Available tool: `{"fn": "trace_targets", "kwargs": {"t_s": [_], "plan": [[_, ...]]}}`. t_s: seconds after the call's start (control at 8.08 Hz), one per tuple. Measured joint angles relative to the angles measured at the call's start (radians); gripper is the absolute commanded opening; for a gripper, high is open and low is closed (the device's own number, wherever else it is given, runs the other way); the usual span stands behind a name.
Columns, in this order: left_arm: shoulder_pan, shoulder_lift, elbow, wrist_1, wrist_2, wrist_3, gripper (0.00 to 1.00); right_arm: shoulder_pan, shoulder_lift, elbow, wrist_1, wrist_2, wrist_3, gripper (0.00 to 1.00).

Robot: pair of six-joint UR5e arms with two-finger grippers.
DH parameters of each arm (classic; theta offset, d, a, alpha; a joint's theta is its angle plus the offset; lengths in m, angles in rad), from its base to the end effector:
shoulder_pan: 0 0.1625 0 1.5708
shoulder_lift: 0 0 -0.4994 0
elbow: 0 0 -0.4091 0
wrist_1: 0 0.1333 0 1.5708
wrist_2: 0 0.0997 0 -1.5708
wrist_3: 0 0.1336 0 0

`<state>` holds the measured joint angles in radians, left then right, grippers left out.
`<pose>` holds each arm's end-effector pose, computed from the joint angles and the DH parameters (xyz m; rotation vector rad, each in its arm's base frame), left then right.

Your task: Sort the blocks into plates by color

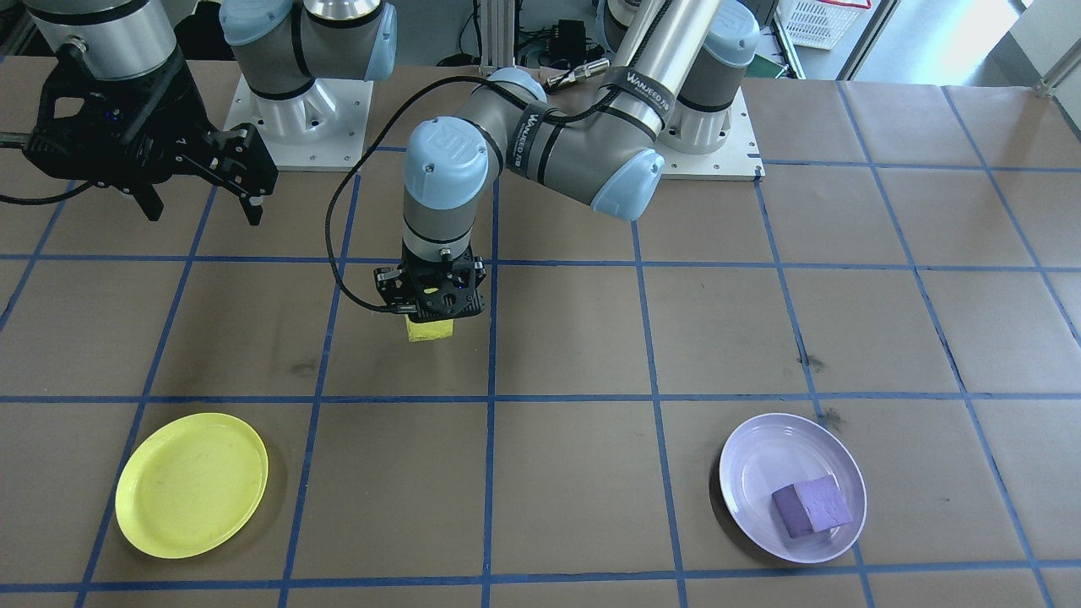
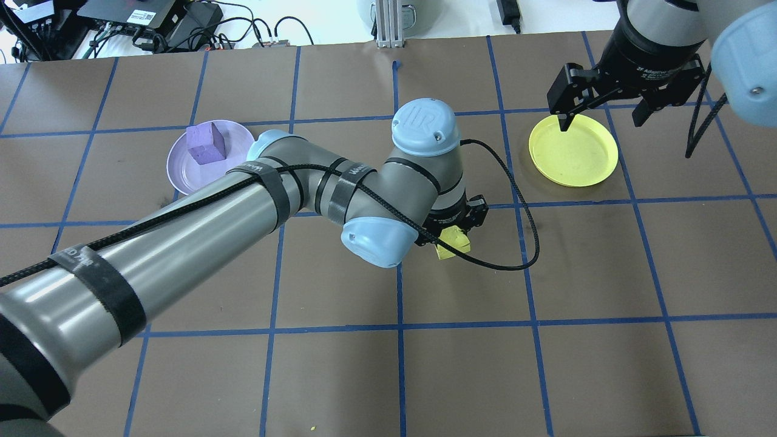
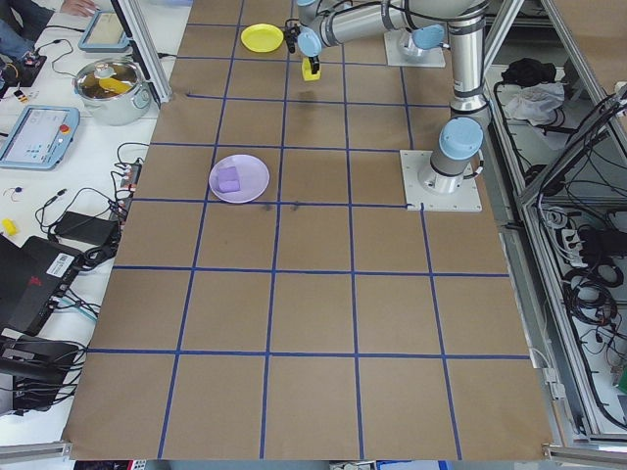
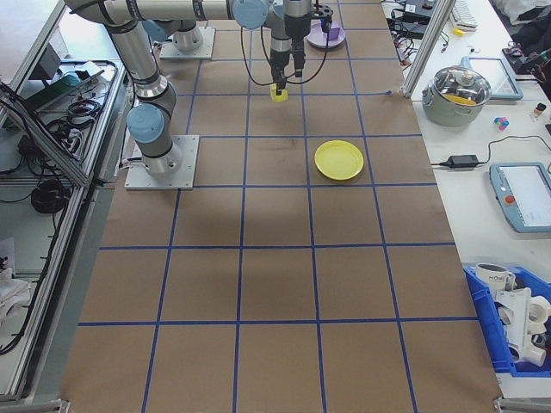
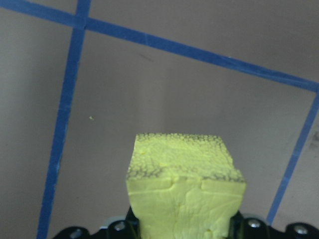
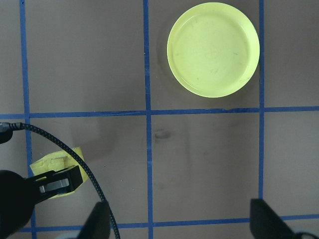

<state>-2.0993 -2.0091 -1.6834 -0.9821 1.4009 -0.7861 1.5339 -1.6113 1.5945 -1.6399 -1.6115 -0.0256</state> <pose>-0.4700 -0.4958 0.2727 0.3783 -2.9580 -0.1105 0.1093 -0.5040 0.5439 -0.0202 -3.0954 0.1310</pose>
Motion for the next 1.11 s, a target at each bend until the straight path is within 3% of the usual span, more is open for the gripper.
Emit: {"fn": "trace_targets", "kwargs": {"t_s": [0.25, 0.87, 0.99, 1.11], "plan": [[-0.012, -0.024, 0.051, 0.002, 0.002, -0.001, 0.0, 0.0, 0.0, 0.003, 0.0, 0.001, 0.0, 1.0], [-0.017, -0.067, 0.046, 0.044, 0.106, 0.063, 0.04, -0.001, -0.037, 0.007, 0.029, -0.004, -0.002, 1.0], [-0.017, -0.074, 0.041, 0.053, 0.119, 0.064, 0.12, -0.001, -0.045, 0.007, 0.051, 0.004, -0.005, 1.0], [-0.017, -0.079, 0.033, 0.058, 0.125, 0.065, 0.62, -0.001, -0.044, 0.007, 0.066, 0.021, -0.005, 1.0]]}}
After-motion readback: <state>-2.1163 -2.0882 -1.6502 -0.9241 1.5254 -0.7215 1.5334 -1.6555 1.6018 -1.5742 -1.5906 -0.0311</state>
